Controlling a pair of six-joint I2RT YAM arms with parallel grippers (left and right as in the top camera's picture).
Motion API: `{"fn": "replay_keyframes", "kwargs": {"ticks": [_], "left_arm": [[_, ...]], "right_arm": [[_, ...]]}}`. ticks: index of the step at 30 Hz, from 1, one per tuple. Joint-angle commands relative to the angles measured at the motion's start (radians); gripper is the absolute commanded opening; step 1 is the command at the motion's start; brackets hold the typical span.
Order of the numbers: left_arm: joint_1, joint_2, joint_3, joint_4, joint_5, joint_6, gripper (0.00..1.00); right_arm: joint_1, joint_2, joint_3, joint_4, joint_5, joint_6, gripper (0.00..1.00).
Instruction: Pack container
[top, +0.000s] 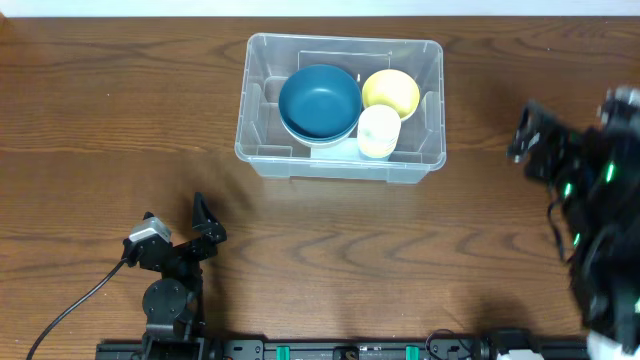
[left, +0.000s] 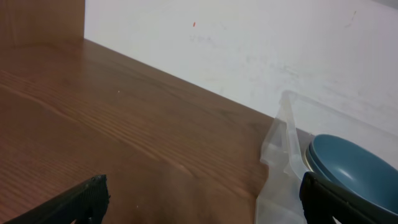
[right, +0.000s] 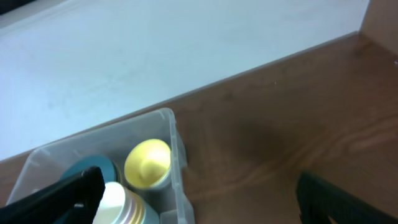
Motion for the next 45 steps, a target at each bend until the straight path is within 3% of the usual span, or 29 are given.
{"fn": "replay_keyframes", "kwargs": {"ticks": [1,8,20,27,35,45], "left_arm": [[0.003,-0.005,-0.023,-0.032,-0.006,0.021,0.98],[0.003,-0.005,-0.023,-0.032,-0.006,0.021,0.98],[0.003,-0.005,-0.023,-0.032,-0.006,0.021,0.98],[0.003,-0.005,-0.023,-0.032,-0.005,0.021,0.98],[0.003,-0.005,-0.023,-0.032,-0.006,0.021,0.98],[0.003,-0.005,-0.023,-0.032,-0.006,0.021,0.98]], "right_arm": [[-0.003,-0.146,-0.202,0.103,-0.001,-0.049,0.99],[-0.008,-0.413,-0.581,0.447,-0.186,-0.41,0.99],[-0.028,-0.692,-1.03,0.822,-0.211,-0.414,0.99],[-0.033,-0.748,-1.089,0.798,-0.212,-0.403,0.99],[-0.033,-0.824,-1.113,0.585,-0.205,-0.407,0.99],[-0.034,-0.824,-1.113,0.587,-0.195,-0.512,0.99]]}}
